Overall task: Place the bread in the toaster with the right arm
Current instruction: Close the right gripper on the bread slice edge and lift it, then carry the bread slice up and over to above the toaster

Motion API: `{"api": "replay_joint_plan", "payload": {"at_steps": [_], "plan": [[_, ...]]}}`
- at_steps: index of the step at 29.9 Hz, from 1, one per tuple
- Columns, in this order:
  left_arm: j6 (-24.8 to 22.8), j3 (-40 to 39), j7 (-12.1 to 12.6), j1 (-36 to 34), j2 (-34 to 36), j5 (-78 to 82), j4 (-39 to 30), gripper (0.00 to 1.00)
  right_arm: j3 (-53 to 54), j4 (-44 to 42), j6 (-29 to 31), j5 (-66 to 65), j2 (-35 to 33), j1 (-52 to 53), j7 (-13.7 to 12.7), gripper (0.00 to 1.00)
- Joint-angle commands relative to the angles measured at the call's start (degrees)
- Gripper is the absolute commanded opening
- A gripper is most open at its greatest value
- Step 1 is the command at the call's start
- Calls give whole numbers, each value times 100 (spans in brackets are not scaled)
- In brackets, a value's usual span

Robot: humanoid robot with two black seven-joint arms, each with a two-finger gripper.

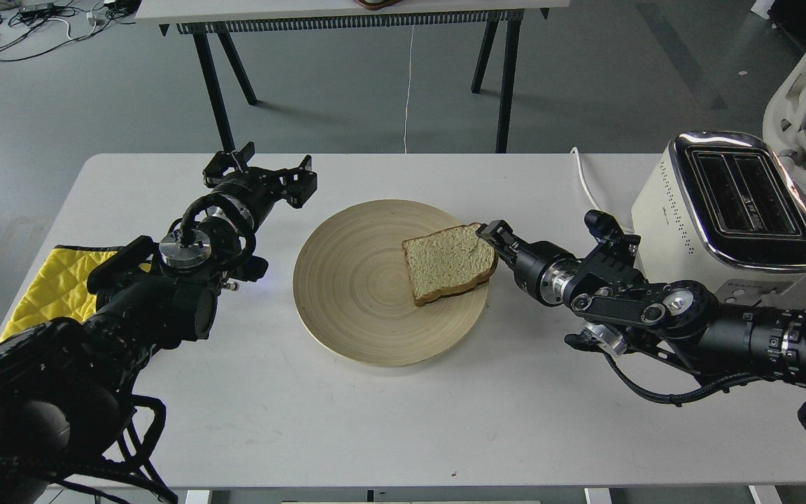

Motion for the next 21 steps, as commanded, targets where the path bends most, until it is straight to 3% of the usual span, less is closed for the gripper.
{"api": "replay_joint_plan", "payload": {"at_steps": [1, 12, 21], "plan": [[0, 0, 0, 0, 0, 0, 0, 100, 64, 235, 6, 0, -188, 76, -9, 21], [0, 0, 0, 0, 0, 0, 0, 100, 749, 411, 15, 18, -496, 541, -61, 15], [0, 0, 0, 0, 0, 0, 0, 100, 987, 1297, 24, 18, -1900, 1938, -343, 15]]}}
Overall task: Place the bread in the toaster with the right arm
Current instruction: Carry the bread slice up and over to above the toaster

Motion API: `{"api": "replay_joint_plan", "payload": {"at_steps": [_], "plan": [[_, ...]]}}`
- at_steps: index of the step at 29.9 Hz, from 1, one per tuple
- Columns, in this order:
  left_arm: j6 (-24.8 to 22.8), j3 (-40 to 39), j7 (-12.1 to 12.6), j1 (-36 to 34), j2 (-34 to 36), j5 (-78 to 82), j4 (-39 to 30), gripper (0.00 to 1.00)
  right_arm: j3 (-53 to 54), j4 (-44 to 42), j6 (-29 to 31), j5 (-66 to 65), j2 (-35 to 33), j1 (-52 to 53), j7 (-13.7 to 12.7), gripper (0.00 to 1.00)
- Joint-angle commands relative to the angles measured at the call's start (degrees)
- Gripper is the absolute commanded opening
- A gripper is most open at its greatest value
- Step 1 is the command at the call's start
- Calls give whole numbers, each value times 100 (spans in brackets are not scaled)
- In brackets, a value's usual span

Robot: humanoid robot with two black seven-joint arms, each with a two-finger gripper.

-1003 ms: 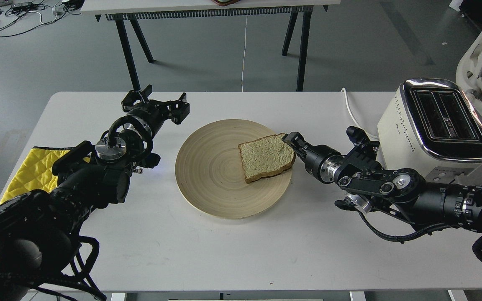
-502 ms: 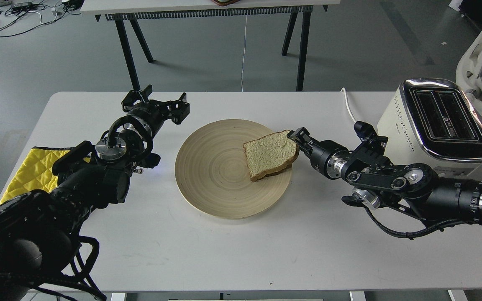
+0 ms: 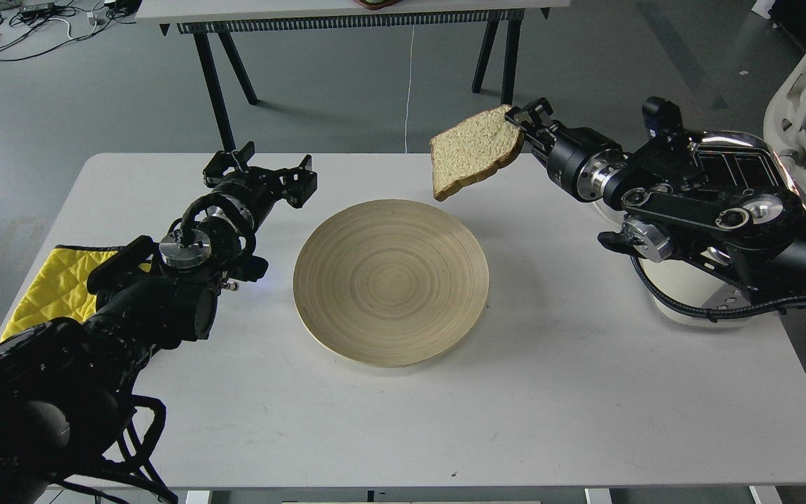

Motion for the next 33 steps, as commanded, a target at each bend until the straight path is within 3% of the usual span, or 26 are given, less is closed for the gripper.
{"api": "replay_joint_plan", "payload": {"at_steps": [1, 5, 10, 16, 23, 33], "plan": [[0, 0, 0, 0, 0, 0, 1, 100, -17, 463, 9, -9, -806, 621, -91, 15], [0, 0, 0, 0, 0, 0, 1, 100, -218, 867, 44, -114, -1790, 1236, -170, 15], [0, 0, 0, 0, 0, 0, 1, 100, -807, 1044, 62, -1246, -2749, 1791, -416, 15], [0, 0, 0, 0, 0, 0, 1, 100, -1352, 1140, 246, -2328, -3594, 1844, -425, 15], [0, 0, 0, 0, 0, 0, 1, 100, -2196, 1193, 237, -2541, -3893, 1844, -390, 14], [0, 0, 0, 0, 0, 0, 1, 100, -2548, 1220, 273, -2558, -3894, 1836, -416, 14]]}}
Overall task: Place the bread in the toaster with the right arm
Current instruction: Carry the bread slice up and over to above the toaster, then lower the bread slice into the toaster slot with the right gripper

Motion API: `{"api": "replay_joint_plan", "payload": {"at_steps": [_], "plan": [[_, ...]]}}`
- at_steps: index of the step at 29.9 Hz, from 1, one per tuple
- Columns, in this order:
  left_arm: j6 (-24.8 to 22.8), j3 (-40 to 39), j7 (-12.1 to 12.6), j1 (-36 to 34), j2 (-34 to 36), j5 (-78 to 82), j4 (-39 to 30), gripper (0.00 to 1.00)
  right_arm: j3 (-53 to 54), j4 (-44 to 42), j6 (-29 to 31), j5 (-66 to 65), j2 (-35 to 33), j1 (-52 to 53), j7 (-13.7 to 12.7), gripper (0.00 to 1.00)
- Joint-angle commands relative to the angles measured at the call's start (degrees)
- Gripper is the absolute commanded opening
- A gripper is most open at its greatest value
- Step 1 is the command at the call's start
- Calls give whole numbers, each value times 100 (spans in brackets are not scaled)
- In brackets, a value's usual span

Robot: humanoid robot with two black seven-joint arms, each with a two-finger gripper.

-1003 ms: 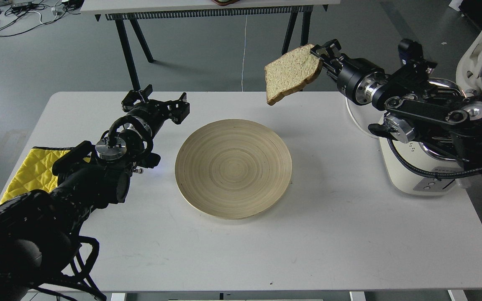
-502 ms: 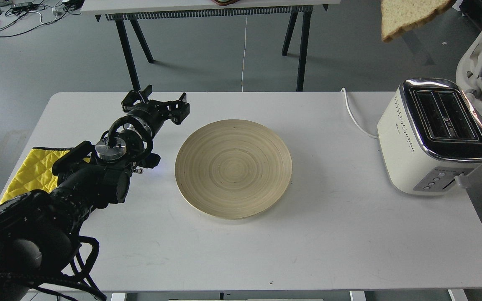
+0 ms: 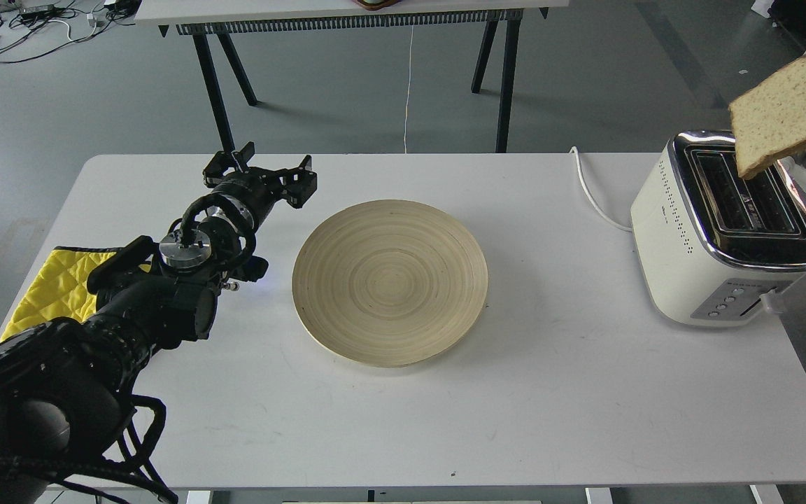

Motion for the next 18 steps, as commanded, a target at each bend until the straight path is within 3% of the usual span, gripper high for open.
{"api": "replay_joint_plan", "payload": {"at_steps": [1, 18], "plan": [[0, 0, 0, 0, 0, 0, 0, 100, -48, 14, 13, -5, 12, -9, -17, 14], [0, 0, 0, 0, 0, 0, 0, 100, -66, 304, 101, -5, 29, -97, -131, 14]]}}
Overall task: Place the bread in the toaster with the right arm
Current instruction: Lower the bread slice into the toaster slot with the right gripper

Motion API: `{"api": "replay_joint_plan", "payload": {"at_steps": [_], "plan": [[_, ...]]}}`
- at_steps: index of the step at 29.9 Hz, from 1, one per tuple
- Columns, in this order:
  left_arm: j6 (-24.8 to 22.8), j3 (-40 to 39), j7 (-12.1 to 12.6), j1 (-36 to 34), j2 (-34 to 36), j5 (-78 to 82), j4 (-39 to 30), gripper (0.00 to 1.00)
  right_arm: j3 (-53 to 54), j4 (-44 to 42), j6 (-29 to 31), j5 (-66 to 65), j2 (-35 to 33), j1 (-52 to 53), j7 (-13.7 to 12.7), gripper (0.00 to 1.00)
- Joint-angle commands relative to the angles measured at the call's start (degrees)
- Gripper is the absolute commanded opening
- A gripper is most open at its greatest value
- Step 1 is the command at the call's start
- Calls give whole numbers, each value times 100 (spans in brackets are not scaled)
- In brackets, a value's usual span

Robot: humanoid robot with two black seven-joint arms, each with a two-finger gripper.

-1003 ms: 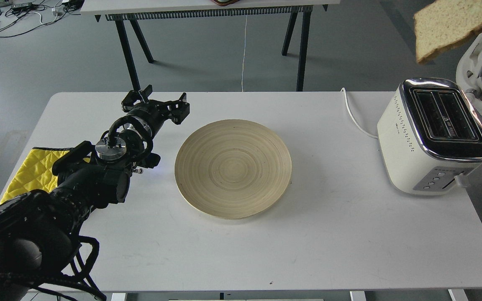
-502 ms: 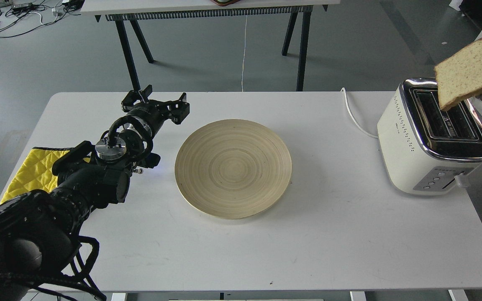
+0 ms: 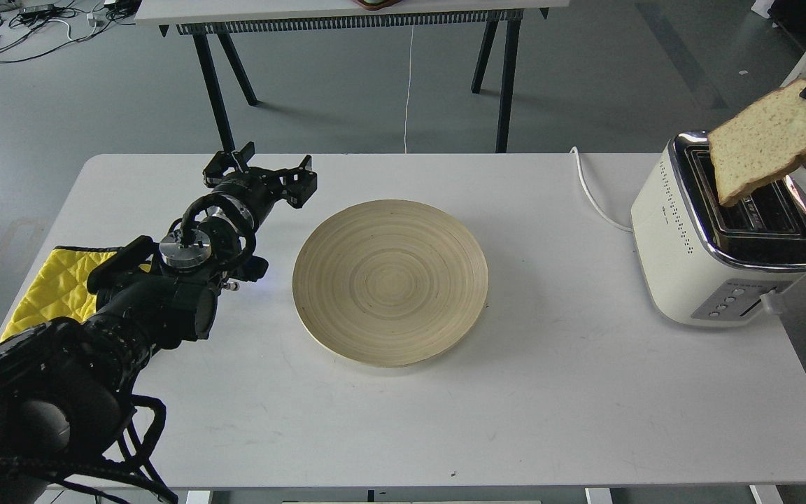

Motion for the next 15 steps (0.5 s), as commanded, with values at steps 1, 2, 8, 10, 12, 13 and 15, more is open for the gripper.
{"api": "replay_joint_plan", "payload": {"at_steps": [1, 2, 8, 10, 12, 13, 15], "plan": [[0, 0, 0, 0, 0, 0, 0, 100, -1, 11, 0, 9, 1, -14, -72, 14], [0, 0, 0, 0, 0, 0, 0, 100, -1, 11, 0, 9, 1, -14, -72, 14], [0, 0, 0, 0, 0, 0, 0, 100, -71, 11, 35, 0, -7, -5, -72, 14], [0, 0, 0, 0, 0, 0, 0, 100, -80, 11, 70, 0, -16, -14, -81, 14], [0, 0, 0, 0, 0, 0, 0, 100, -80, 11, 114, 9, -25, -14, -81, 14], [0, 0, 0, 0, 0, 0, 0, 100, -80, 11, 114, 9, -25, -14, -81, 14], [0, 0, 0, 0, 0, 0, 0, 100, -115, 11, 123, 0, -34, -14, -81, 14]]}}
